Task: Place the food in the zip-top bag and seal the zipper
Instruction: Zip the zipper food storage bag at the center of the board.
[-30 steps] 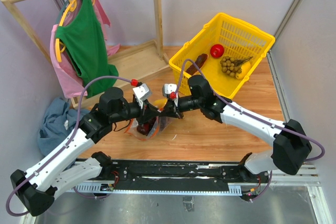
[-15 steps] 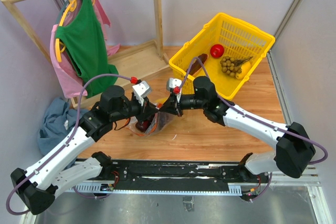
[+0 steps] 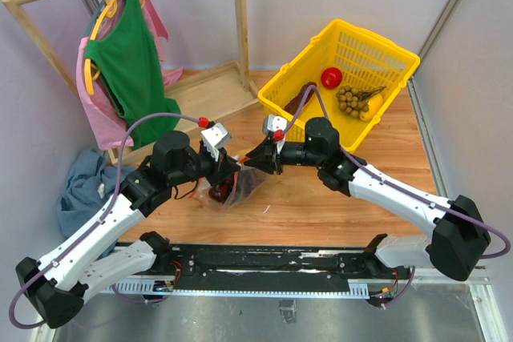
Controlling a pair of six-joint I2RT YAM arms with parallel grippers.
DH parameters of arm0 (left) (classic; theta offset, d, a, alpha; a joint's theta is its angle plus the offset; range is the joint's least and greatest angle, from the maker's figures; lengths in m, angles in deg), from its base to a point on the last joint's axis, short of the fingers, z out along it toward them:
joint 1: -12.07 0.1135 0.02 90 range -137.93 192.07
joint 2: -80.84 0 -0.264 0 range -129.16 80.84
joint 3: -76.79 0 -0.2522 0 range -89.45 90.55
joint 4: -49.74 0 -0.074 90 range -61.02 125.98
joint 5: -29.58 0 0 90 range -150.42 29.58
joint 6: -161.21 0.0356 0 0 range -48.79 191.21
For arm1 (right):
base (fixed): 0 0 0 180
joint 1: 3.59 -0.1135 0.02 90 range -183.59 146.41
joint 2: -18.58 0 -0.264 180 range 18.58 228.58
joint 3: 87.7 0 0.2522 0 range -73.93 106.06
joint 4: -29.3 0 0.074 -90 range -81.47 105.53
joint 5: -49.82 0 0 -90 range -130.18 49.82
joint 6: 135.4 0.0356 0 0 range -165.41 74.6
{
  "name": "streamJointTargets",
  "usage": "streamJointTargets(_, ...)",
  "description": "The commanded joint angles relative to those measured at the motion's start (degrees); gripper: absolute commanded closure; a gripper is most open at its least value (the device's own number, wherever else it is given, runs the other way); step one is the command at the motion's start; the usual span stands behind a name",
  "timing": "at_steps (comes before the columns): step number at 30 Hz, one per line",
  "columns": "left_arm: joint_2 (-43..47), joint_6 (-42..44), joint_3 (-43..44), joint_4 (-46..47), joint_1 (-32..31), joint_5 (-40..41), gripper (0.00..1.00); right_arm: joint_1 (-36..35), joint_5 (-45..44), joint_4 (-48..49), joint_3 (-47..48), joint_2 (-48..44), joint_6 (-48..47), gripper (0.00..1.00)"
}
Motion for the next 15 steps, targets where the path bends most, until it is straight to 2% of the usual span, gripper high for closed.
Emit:
streamJointTargets(1,0.09,1.48,1.34,1.09,-0.21,-2.04,1.0,1.4,3.64,-0.72,3.5,-2.02,-4.51,0.71)
streamJointTargets(15,-0.2,1.9,1.3,2.14,-0.21,-3.67,1.0,1.28,6.61,-6.34,5.12,0.41,-6.86,0.71)
